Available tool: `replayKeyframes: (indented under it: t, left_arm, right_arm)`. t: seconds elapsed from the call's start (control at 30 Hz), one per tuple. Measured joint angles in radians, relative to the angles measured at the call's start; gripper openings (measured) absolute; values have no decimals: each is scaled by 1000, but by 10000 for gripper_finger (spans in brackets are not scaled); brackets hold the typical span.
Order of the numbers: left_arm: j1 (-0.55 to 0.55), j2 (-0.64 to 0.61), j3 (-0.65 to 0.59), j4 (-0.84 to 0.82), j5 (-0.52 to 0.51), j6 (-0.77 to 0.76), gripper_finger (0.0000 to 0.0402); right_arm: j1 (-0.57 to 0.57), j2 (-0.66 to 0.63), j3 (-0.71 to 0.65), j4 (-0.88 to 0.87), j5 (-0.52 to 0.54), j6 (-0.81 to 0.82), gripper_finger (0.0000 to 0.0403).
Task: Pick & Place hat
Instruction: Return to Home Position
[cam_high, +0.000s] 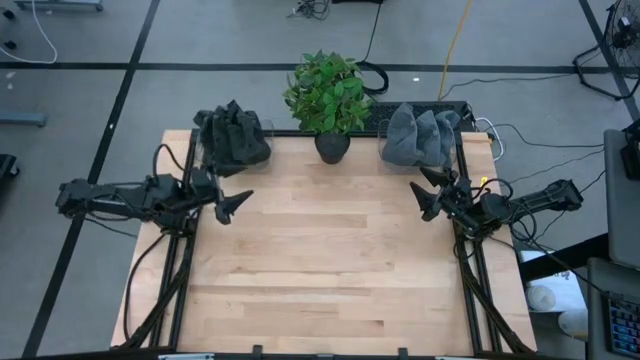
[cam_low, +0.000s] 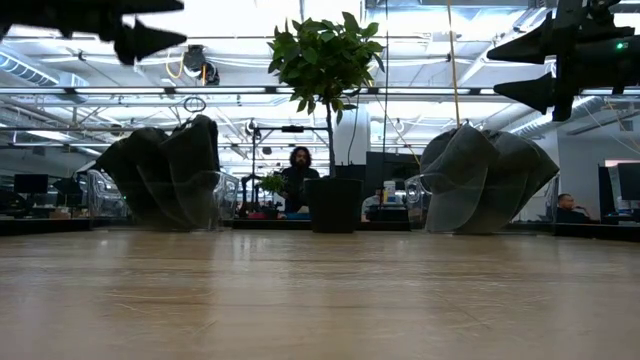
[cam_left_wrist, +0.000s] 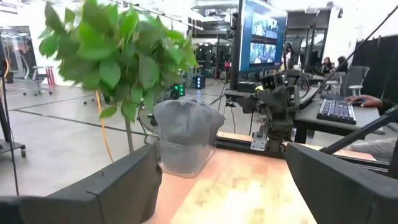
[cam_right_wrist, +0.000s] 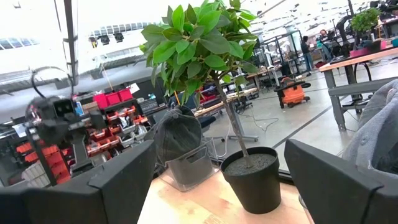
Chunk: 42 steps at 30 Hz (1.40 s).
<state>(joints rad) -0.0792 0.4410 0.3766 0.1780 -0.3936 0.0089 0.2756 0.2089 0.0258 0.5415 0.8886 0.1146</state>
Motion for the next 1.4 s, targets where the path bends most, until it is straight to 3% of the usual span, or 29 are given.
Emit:
replayKeyframes:
  t: [0.2,0.67,0.83,1.1,1.4]
  left_arm:
    - [-1,-111,-191,121,23,-38,356]
    - [-1,-292,-340,139,47,-22,362]
    - [-1,-383,-366,102,-36,-13,363]
    - [-1,-437,-365,51,-325,11,371]
    - [-1,-437,-365,-78,-332,-66,370]
  right_arm:
    - [0,0,0,0,0,0,344]
    - [0,0,0,0,0,0,343]
    - [0,0,0,0,0,0,344]
    - [0,0,0,0,0,0,345]
    - [0,0,0,0,0,0,345]
